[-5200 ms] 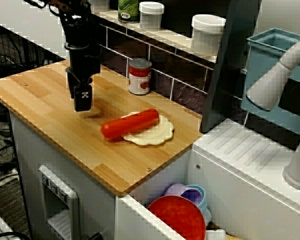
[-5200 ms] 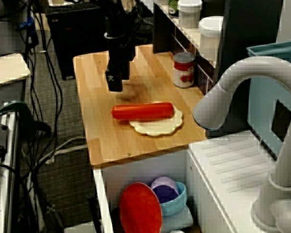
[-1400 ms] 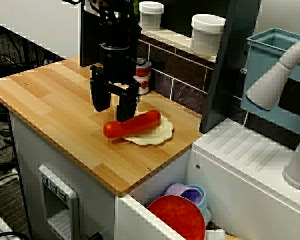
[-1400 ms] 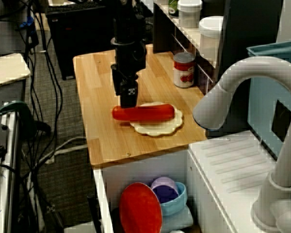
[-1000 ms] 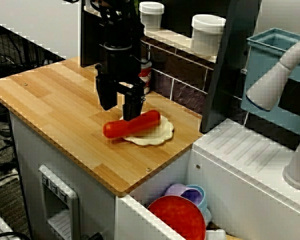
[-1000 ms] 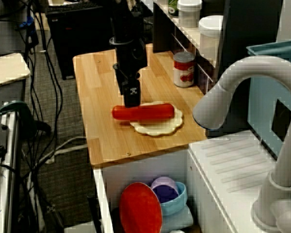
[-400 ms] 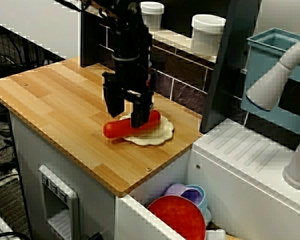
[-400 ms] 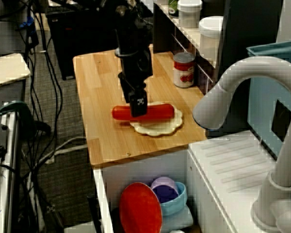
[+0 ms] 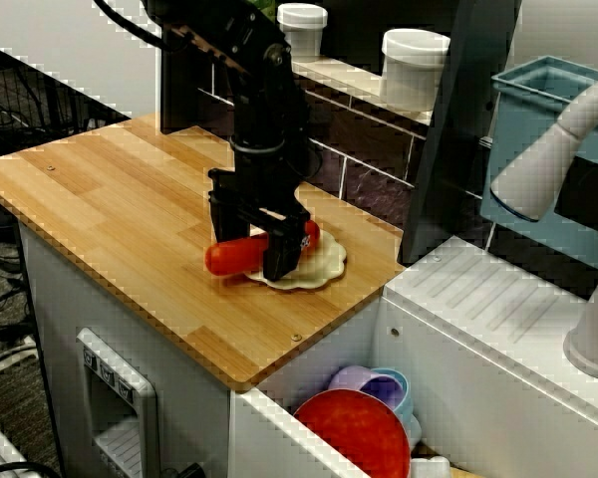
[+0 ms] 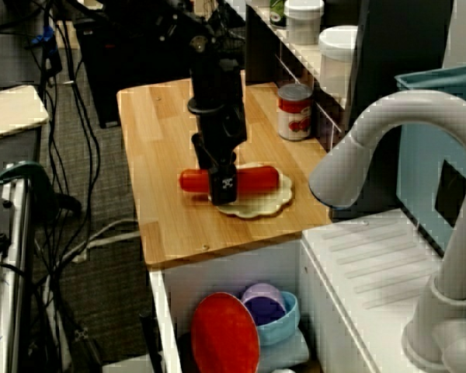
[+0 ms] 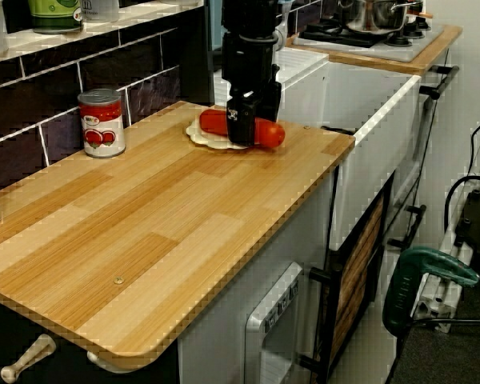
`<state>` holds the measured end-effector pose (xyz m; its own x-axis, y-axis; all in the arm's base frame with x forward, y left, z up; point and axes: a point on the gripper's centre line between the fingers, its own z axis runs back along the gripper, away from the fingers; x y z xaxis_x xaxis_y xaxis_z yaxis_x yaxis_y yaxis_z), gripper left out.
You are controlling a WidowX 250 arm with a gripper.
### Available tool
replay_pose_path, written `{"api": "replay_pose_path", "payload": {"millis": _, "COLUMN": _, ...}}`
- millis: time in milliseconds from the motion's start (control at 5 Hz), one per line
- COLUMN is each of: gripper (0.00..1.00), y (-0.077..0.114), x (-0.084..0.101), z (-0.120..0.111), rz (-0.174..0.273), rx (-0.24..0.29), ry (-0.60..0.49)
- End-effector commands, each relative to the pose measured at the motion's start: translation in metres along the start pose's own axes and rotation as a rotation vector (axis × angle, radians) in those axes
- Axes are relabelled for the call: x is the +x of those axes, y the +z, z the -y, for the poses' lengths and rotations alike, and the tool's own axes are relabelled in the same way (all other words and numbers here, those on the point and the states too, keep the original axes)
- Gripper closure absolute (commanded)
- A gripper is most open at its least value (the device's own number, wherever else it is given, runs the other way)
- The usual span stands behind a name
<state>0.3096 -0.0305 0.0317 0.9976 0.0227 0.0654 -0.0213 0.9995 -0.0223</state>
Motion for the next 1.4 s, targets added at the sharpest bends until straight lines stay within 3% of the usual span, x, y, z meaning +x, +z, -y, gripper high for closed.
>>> {"api": "replay_pose_path", "payload": {"millis": 0, "gripper": 1.0, "y": 0.0, "x": -0.003, "z": 0.002, "rz": 0.021, "rx": -0.015, "ry": -0.026}}
{"api": "replay_pose_path", "payload": {"millis": 800, "gripper": 1.0, "y": 0.025, "x": -0.009, "z": -0.006, "rz": 0.011, "rx": -0.056, "ry": -0.045}}
{"api": "replay_pose_path", "payload": {"millis": 1200, "gripper": 1.0, "y": 0.047, "x": -0.012, "z": -0.012, "rz": 0.032, "rx": -0.09, "ry": -0.066}}
